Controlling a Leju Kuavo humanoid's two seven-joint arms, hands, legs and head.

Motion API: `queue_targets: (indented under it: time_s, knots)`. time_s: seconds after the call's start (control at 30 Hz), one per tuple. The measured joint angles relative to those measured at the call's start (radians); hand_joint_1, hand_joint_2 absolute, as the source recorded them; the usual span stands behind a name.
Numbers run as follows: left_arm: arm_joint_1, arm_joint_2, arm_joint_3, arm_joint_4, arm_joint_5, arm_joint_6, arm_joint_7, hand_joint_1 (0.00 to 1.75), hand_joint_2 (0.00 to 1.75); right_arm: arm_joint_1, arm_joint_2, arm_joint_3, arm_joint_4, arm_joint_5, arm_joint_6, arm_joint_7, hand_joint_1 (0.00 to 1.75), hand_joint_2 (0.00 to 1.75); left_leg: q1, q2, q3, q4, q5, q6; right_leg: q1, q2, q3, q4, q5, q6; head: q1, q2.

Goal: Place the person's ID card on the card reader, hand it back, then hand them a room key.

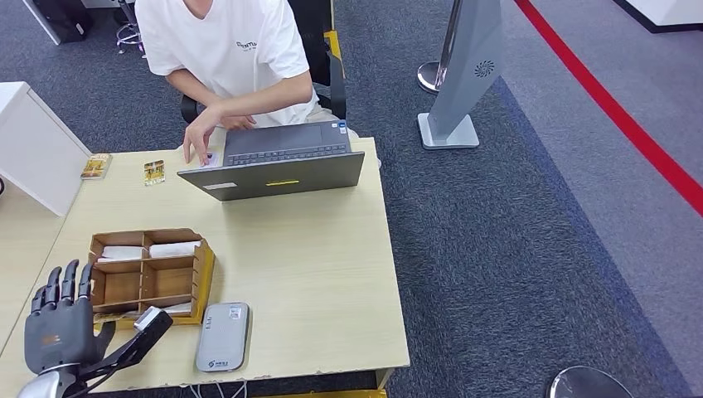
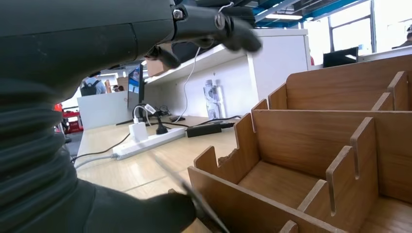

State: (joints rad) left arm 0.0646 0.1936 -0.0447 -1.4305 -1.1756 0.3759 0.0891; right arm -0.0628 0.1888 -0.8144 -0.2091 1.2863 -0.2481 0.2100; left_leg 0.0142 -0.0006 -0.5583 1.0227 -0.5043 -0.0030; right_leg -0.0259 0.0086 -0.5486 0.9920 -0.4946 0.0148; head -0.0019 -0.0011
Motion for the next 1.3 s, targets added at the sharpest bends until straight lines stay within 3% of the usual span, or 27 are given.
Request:
queue_targets:
  time_s: [0.97,1.3]
  knots:
    - [-0.006,0.008,-0.009,0.007,0.034,-0.041,-0.004,1.75,1.75,0.0,0.0,-0.004,0.0,0.001,-0.001,-0.001,0.0,1.75,0.0,0.0,0.0,0.0,0.0,0.0,0.0,0.0,0.0,0.0,0.0,0.0,0.0,0.0]
    - [-0.068,0.073,-0.049,-0.105,0.1,-0.208,0.019,1.75,1.75,0.0,0.0,-0.021,0.0,-0.001,-0.002,-0.001,0.0,1.75,0.0,0.0,0.001,0.0,0.001,0.0,0.0,0.0,0.0,0.0,0.0,0.0,0.0,0.0]
